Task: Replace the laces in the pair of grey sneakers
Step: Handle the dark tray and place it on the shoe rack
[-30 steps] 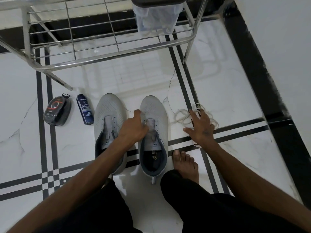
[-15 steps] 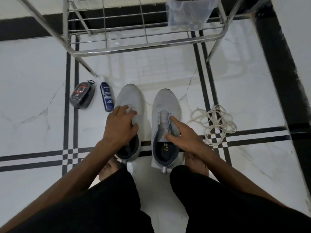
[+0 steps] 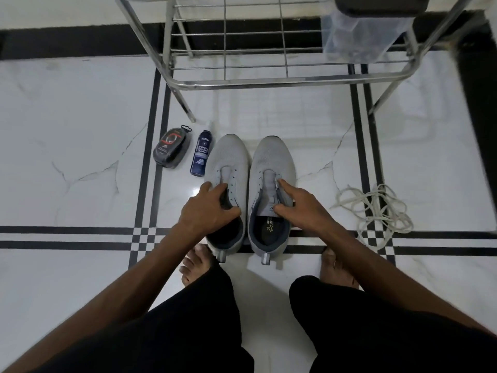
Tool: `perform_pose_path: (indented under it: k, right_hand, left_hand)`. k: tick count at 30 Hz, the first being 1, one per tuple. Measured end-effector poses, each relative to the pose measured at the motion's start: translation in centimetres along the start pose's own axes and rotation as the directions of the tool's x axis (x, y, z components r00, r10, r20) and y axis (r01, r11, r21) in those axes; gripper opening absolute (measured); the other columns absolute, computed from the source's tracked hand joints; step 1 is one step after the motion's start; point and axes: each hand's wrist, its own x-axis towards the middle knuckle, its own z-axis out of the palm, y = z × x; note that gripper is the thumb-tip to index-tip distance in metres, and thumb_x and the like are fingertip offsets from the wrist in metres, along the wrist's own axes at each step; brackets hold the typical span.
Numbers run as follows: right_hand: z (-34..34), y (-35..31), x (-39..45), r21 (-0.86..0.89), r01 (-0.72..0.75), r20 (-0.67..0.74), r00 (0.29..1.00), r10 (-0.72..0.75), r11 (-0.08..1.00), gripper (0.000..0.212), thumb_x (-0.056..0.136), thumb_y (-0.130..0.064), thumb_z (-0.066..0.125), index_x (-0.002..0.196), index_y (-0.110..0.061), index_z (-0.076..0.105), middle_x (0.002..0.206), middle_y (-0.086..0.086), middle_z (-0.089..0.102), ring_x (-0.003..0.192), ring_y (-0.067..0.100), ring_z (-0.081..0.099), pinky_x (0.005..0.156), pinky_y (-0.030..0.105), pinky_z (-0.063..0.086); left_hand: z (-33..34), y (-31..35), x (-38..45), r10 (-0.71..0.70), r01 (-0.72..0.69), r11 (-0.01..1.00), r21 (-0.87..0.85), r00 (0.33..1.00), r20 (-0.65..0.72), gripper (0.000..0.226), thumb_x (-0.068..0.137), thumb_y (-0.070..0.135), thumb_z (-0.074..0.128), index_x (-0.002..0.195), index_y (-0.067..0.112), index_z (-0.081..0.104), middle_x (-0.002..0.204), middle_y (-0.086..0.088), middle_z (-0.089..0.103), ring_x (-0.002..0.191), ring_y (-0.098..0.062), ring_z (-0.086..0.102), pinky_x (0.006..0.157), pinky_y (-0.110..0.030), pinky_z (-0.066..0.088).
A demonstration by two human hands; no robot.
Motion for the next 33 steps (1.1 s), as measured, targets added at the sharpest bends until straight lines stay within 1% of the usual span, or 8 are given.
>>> perform_pose_path:
  k: [11, 14, 17, 20, 23, 25, 28, 33]
  right_hand:
    - [0.2, -0.9, 1.8, -0.028, 0.016, 0.02, 1.0, -0.015, 0.999, 0.083, 0.087, -0.053, 0.067, 0.156, -0.03, 0.027, 0.156, 0.004, 0.037, 0.135, 0.023, 0.045, 0.107, 0.042, 0.045]
    - [-1.2, -1.4, 1.1, -0.025, -0.005, -0.134, 0.991, 0.002, 1.0, 0.071, 0.085, -0.062, 0.063, 0.146, -0.034, 0.044, 0.149, -0.002, 0.046, 0.128, 0.019, 0.051, 0.105, 0.04, 0.045]
    - [-5.9, -2.8, 0.3, 0.252, 0.084, -0.439, 0.898, 0.036, 0.964, 0.037, 0.092, -0.046, 0.063, 0.124, -0.028, 0.061, 0.126, -0.004, 0.062, 0.103, 0.016, 0.064, 0.088, 0.037, 0.056]
    - [-11.5, -5.2, -0.2, 0.568, 0.275, -0.608, 0.776, 0.169, 0.776, 0.023, 0.094, -0.035, 0.06, 0.111, -0.019, 0.059, 0.101, -0.001, 0.064, 0.086, 0.017, 0.065, 0.066, 0.03, 0.056]
    - [-16.6, -7.4, -0.4, 0.655, 0.404, -0.685, 0.674, 0.276, 0.638, 0.026, 0.091, -0.037, 0.06, 0.11, -0.022, 0.05, 0.087, -0.003, 0.057, 0.073, 0.01, 0.056, 0.06, 0.024, 0.052]
    - [-19.0, -8.7, 0.0, 0.67, 0.423, -0.697, 0.641, 0.322, 0.61, 0.034, 0.09, -0.041, 0.06, 0.115, -0.023, 0.047, 0.089, -0.004, 0.056, 0.075, 0.01, 0.054, 0.065, 0.027, 0.054]
    - [-20.7, -10.0, 1.3, 0.693, 0.415, -0.688, 0.623, 0.371, 0.589, 0.046, 0.089, -0.046, 0.064, 0.122, -0.019, 0.046, 0.114, -0.002, 0.057, 0.092, 0.012, 0.055, 0.089, 0.039, 0.055]
    - [-21.2, -11.3, 3.2, 0.689, 0.432, -0.695, 0.619, 0.364, 0.582, 0.041, 0.085, -0.044, 0.072, 0.107, -0.02, 0.047, 0.112, 0.004, 0.059, 0.092, 0.016, 0.058, 0.091, 0.045, 0.056]
  left_hand:
    - [-2.1, -1.3, 0.4, -0.027, 0.027, 0.997, 0.077, 1.0, 0.003, 0.081, 0.078, 0.069, 0.059, 0.145, 0.031, 0.036, 0.153, -0.007, 0.033, 0.124, -0.037, 0.053, 0.097, -0.047, 0.046]
    - [-3.2, -0.6, -0.4, 0.04, -0.022, 0.986, 0.163, 0.994, -0.107, 0.082, 0.079, 0.07, 0.058, 0.147, 0.03, 0.034, 0.158, -0.006, 0.029, 0.13, -0.034, 0.049, 0.097, -0.05, 0.047]
    - [-5.5, 2.7, -0.5, 0.219, -0.196, 0.971, 0.139, 0.96, -0.174, 0.068, 0.085, 0.058, 0.059, 0.144, 0.028, 0.043, 0.153, -0.002, 0.039, 0.131, -0.026, 0.048, 0.099, -0.045, 0.048]
    - [-7.8, 7.0, -0.2, 0.328, -0.336, 0.942, -0.009, 0.925, -0.194, 0.045, 0.091, 0.047, 0.059, 0.132, 0.027, 0.058, 0.134, 0.003, 0.057, 0.114, -0.018, 0.059, 0.095, -0.039, 0.049]
    - [-10.3, 12.1, 0.5, 0.352, -0.393, 0.874, -0.287, 0.918, -0.184, 0.028, 0.094, 0.035, 0.06, 0.12, 0.026, 0.066, 0.116, 0.01, 0.067, 0.098, -0.009, 0.065, 0.091, -0.034, 0.053]
    - [-11.7, 15.4, 1.4, 0.37, -0.425, 0.818, -0.388, 0.905, -0.211, 0.023, 0.095, 0.029, 0.059, 0.116, 0.025, 0.067, 0.107, 0.011, 0.068, 0.093, -0.009, 0.067, 0.088, -0.034, 0.056]
    - [-13.8, 19.5, 3.5, 0.338, -0.436, 0.744, -0.507, 0.899, -0.277, 0.028, 0.096, 0.023, 0.056, 0.124, 0.02, 0.061, 0.106, 0.003, 0.065, 0.096, -0.018, 0.067, 0.087, -0.039, 0.057]
    - [-16.7, 24.0, 6.3, 0.033, -0.209, 0.453, -0.867, 0.975, -0.218, 0.026, 0.103, 0.016, 0.044, 0.126, 0.019, 0.052, 0.1, 0.0, 0.057, 0.087, -0.015, 0.059, 0.077, -0.028, 0.059]
